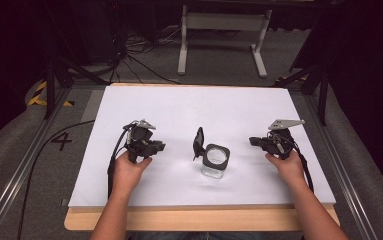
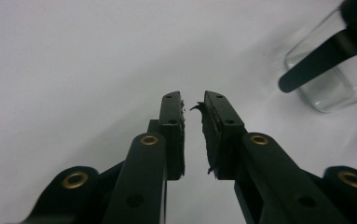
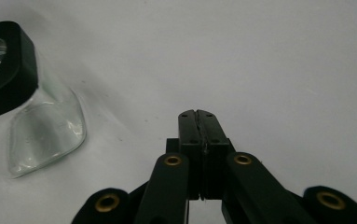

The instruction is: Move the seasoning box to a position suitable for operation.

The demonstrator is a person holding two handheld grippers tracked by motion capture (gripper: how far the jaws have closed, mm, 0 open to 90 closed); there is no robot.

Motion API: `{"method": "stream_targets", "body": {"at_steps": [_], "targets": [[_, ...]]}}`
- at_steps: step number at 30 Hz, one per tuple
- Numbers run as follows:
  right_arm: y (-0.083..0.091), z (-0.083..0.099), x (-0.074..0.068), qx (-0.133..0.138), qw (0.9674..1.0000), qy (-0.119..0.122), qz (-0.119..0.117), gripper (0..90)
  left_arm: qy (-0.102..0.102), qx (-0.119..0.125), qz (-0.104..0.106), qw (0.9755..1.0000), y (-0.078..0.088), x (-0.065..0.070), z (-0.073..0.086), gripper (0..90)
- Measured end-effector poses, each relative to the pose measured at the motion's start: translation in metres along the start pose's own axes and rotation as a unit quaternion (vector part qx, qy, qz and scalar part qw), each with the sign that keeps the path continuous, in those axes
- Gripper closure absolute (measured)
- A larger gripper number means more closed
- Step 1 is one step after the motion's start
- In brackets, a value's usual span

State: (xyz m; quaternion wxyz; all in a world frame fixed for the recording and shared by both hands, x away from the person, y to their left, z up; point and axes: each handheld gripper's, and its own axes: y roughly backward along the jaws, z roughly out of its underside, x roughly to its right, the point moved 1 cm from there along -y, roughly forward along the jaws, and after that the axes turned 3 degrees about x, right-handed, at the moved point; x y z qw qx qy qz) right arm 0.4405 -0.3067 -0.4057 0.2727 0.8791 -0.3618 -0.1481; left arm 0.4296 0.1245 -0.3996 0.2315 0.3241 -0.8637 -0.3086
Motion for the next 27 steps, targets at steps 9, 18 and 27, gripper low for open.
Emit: {"method": "stream_targets", "body": {"at_steps": [9, 18, 27], "targets": [[-0.001, -0.005, -0.017, -0.008, 0.9994, 0.02, -0.029, 89.8, -0.025, 0.006, 0.029, 0.9992, 0.011, 0.019, -0.01, 76.0], [-0.014, -0.009, -0.041, -0.041, 0.9952, 0.057, -0.068, 89.8, -0.044, 0.0, 0.044, 0.9981, 0.016, 0.032, -0.013, 75.5], [-0.027, -0.009, -0.057, -0.062, 0.9909, 0.079, -0.089, 89.7, -0.041, 0.002, 0.046, 0.9981, 0.02, 0.031, -0.013, 73.6]]}}
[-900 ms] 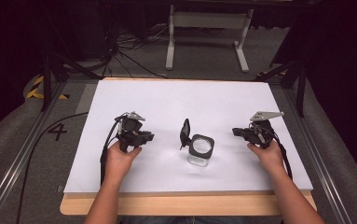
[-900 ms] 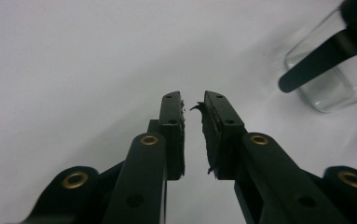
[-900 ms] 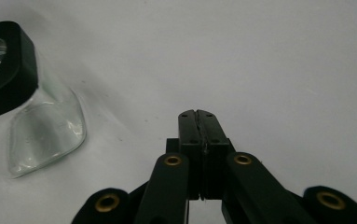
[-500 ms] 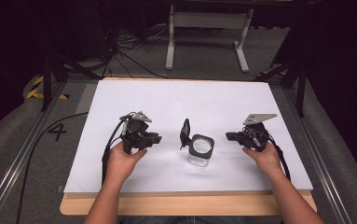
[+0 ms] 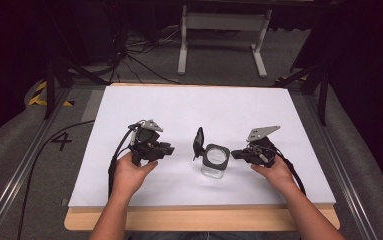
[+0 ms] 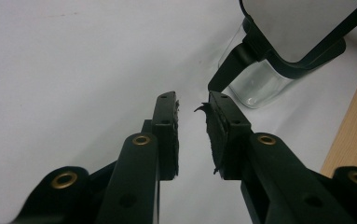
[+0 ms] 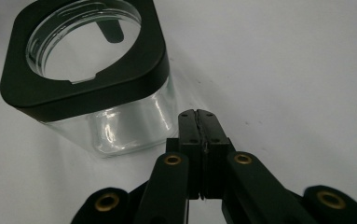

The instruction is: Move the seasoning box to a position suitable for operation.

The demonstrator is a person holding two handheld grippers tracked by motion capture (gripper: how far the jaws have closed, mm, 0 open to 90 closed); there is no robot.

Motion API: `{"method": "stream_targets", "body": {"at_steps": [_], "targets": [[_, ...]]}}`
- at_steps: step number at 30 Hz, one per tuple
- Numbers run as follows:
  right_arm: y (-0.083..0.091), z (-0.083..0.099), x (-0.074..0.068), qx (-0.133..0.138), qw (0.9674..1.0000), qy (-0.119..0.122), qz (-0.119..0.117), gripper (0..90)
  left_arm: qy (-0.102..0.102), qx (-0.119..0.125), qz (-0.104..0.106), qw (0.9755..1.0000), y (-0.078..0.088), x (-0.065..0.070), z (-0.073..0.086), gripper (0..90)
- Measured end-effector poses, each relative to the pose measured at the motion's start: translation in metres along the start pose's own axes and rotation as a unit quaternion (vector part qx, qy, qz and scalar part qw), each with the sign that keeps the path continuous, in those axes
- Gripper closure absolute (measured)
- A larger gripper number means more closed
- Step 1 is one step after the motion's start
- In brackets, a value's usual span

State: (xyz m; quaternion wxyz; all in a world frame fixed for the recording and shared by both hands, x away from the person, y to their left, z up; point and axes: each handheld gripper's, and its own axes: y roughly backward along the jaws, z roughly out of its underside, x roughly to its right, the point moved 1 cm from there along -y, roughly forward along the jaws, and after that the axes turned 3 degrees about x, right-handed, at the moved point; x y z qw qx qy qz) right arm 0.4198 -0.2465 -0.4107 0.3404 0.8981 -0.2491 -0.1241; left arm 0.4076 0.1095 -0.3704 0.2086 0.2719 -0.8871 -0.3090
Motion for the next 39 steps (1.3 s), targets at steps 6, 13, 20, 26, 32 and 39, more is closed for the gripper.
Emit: {"method": "stream_targets", "body": {"at_steps": [6, 13, 20, 26, 32, 39], "targets": [[-0.01, -0.007, 0.004, 0.005, 0.9999, 0.009, -0.012, 89.8, 0.001, -0.003, 0.003, 1.0, 0.0, 0.0, 0.0, 74.1], [-0.015, -0.008, 0.006, 0.008, 0.9996, 0.017, -0.021, 89.8, 0.008, -0.002, 0.002, 1.0, 0.0, 0.0, 0.001, 74.4], [-0.012, -0.007, 0.006, 0.003, 0.9995, 0.013, -0.03, 89.8, 0.008, -0.001, 0.0, 1.0, 0.002, -0.002, 0.001, 74.0], [-0.009, -0.003, 0.0, -0.004, 0.9994, 0.017, -0.029, 89.9, 0.015, 0.002, -0.007, 0.9999, 0.003, -0.006, 0.001, 77.7], [-0.007, -0.001, -0.01, -0.019, 0.9989, 0.028, -0.034, 89.9, 0.015, 0.001, -0.003, 0.9999, 0.002, -0.009, -0.004, 77.3], [-0.008, 0.003, -0.026, -0.041, 0.9975, 0.045, -0.037, 89.9, 0.016, 0.005, -0.001, 0.9999, 0.002, -0.01, -0.007, 77.0]]}}
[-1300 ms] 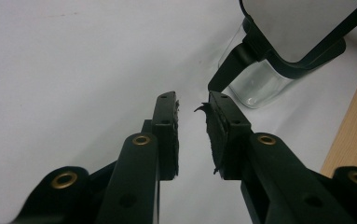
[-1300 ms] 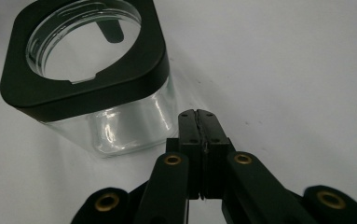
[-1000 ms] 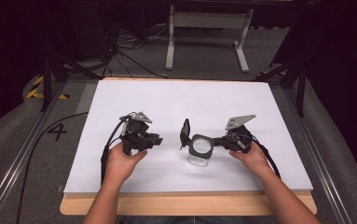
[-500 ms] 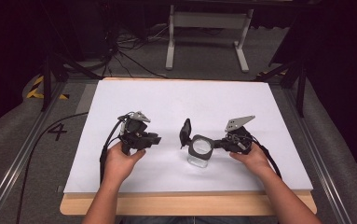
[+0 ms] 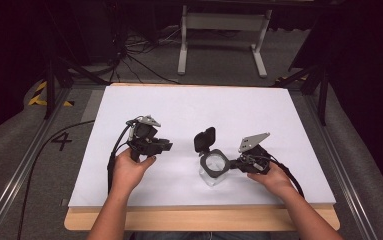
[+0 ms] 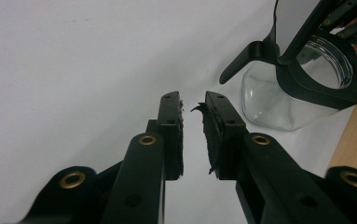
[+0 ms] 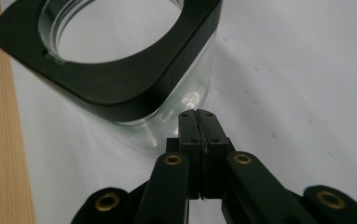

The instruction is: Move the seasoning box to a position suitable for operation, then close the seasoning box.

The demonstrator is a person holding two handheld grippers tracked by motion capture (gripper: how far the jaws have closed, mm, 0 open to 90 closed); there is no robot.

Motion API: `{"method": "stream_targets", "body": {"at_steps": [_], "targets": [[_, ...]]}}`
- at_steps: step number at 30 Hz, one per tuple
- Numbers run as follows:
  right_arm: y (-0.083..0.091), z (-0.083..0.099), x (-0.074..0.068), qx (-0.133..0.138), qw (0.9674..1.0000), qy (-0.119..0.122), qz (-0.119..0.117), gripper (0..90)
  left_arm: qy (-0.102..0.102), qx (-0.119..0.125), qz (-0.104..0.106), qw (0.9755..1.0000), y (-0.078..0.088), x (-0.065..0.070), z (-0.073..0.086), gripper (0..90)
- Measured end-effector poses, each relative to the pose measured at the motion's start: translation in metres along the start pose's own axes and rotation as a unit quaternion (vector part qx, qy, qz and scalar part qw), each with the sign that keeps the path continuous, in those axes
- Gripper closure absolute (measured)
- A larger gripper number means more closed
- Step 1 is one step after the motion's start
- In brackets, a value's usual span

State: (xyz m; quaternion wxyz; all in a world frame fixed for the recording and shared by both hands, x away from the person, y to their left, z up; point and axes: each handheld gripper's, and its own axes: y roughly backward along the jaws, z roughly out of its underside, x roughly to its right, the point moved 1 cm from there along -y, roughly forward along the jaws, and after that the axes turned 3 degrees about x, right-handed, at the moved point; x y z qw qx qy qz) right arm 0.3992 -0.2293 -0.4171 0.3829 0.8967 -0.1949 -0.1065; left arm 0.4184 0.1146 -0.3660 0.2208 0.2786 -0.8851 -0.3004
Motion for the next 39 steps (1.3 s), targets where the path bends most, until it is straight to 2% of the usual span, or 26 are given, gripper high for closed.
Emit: {"method": "stream_targets", "body": {"at_steps": [8, 11, 17, 19, 20, 22, 24, 25, 26, 27, 31, 34, 39], "targets": [[-0.001, 0.003, -0.017, -0.024, 0.9995, 0.019, -0.012, 89.9, -0.006, 0.002, 0.005, 1.0, -0.001, -0.001, -0.004, 76.9], [-0.003, 0.002, -0.023, -0.023, 0.9992, 0.021, -0.024, 89.9, 0.003, 0.008, 0.006, 0.9999, -0.002, -0.001, -0.004, 77.0], [-0.009, 0.001, -0.03, -0.032, 0.9986, 0.032, -0.029, 89.9, 0.016, 0.028, 0.019, 0.9993, 0.001, -0.003, -0.005, 75.2], [-0.009, 0.001, -0.03, -0.034, 0.9985, 0.031, -0.031, 89.9, 0.014, 0.034, 0.02, 0.9991, 0.003, -0.002, -0.005, 75.3], [-0.009, 0.001, -0.029, -0.034, 0.9985, 0.031, -0.03, 89.9, 0.006, 0.031, 0.019, 0.9993, 0.003, -0.001, -0.005, 75.5], [-0.009, 0.001, -0.029, -0.032, 0.9985, 0.031, -0.03, 89.8, 0.0, 0.024, 0.031, 0.9992, 0.003, 0.0, -0.005, 74.5], [-0.007, 0.001, -0.027, -0.028, 0.9989, 0.027, -0.026, 89.8, -0.006, 0.023, 0.05, 0.9985, 0.002, 0.004, -0.005, 74.2], [-0.007, 0.001, -0.027, -0.028, 0.9989, 0.027, -0.026, 89.8, -0.006, 0.023, 0.05, 0.9985, 0.002, 0.004, -0.005, 76.4], [-0.006, 0.001, -0.026, -0.026, 0.9991, 0.025, -0.024, 89.8, -0.012, 0.024, 0.051, 0.9983, 0.003, 0.007, -0.005, 76.4], [-0.003, 0.001, -0.024, -0.02, 0.9995, 0.02, -0.015, 89.9, -0.021, 0.024, 0.05, 0.9982, 0.003, 0.008, -0.005, 80.1], [0.006, 0.0, -0.019, 0.002, 1.0, 0.005, -0.004, 89.9, -0.022, 0.05, 0.062, 0.9966, 0.008, 0.018, -0.004, 88.7], [0.014, -0.003, -0.013, 0.022, 0.9997, -0.012, 0.005, 89.8, -0.023, 0.051, 0.079, 0.9953, 0.011, 0.025, -0.005, 89.3], [0.025, -0.008, -0.003, 0.053, 0.9979, -0.039, 0.006, 89.8, -0.051, 0.043, 0.093, 0.9935, 0.007, 0.045, -0.004, 89.4]]}}
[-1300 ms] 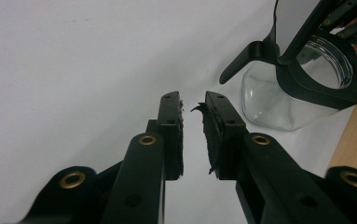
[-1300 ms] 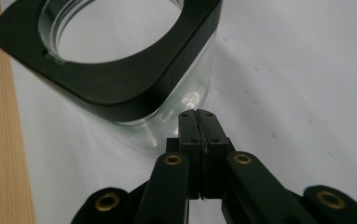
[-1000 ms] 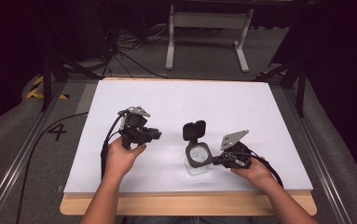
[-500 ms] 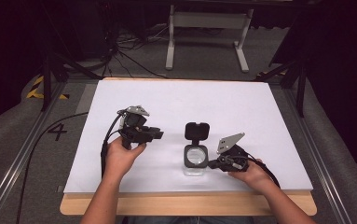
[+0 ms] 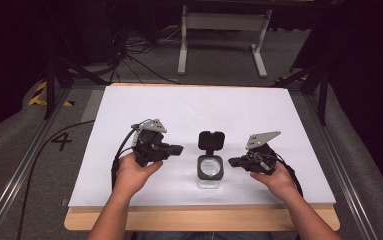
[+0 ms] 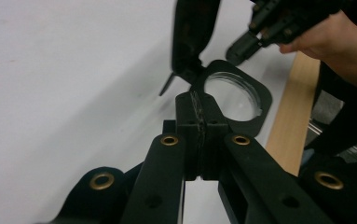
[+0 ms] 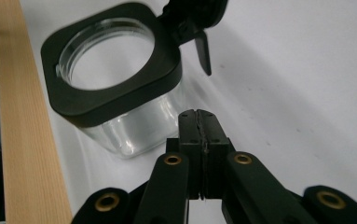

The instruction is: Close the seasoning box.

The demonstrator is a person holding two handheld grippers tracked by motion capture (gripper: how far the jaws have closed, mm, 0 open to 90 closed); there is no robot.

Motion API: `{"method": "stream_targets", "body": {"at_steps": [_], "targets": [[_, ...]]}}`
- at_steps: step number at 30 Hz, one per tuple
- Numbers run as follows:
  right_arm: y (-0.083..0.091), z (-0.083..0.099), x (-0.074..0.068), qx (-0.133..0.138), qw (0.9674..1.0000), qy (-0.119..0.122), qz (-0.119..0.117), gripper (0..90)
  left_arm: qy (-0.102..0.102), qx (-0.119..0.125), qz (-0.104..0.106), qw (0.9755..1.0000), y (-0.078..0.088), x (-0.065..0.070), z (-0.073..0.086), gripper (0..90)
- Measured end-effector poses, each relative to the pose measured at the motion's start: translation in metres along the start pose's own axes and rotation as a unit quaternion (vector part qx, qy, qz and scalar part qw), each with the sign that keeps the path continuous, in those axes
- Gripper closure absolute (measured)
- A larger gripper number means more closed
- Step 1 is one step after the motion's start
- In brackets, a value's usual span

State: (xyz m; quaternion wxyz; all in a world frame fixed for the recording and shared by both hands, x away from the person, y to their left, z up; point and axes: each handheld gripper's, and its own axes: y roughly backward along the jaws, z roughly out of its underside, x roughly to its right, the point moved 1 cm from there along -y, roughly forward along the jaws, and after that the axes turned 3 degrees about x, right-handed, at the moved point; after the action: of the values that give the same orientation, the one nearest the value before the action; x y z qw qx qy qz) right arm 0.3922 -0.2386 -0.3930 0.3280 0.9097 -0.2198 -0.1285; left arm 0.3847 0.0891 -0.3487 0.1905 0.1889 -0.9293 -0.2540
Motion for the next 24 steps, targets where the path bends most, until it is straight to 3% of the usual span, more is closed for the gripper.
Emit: {"method": "stream_targets", "body": {"at_steps": [5, 11, 18, 24], "targets": [[0.004, -0.007, 0.004, 0.015, 0.9998, -0.01, 0.003, 89.8, -0.017, 0.007, 0.011, 0.9998, -0.009, 0.017, 0.0, 89.4], [0.004, -0.014, 0.003, 0.025, 0.9996, -0.01, -0.002, 89.8, -0.02, 0.016, 0.03, 0.9992, -0.017, 0.029, 0.004, 89.3], [0.003, -0.018, 0.003, 0.03, 0.9995, -0.011, -0.006, 89.8, -0.031, -0.014, 0.063, 0.9975, -0.029, 0.039, 0.008, 89.4], [0.005, -0.024, 0.009, 0.043, 0.9989, -0.019, -0.006, 89.8, -0.028, -0.035, 0.079, 0.9959, -0.041, 0.044, 0.015, 89.4]]}}
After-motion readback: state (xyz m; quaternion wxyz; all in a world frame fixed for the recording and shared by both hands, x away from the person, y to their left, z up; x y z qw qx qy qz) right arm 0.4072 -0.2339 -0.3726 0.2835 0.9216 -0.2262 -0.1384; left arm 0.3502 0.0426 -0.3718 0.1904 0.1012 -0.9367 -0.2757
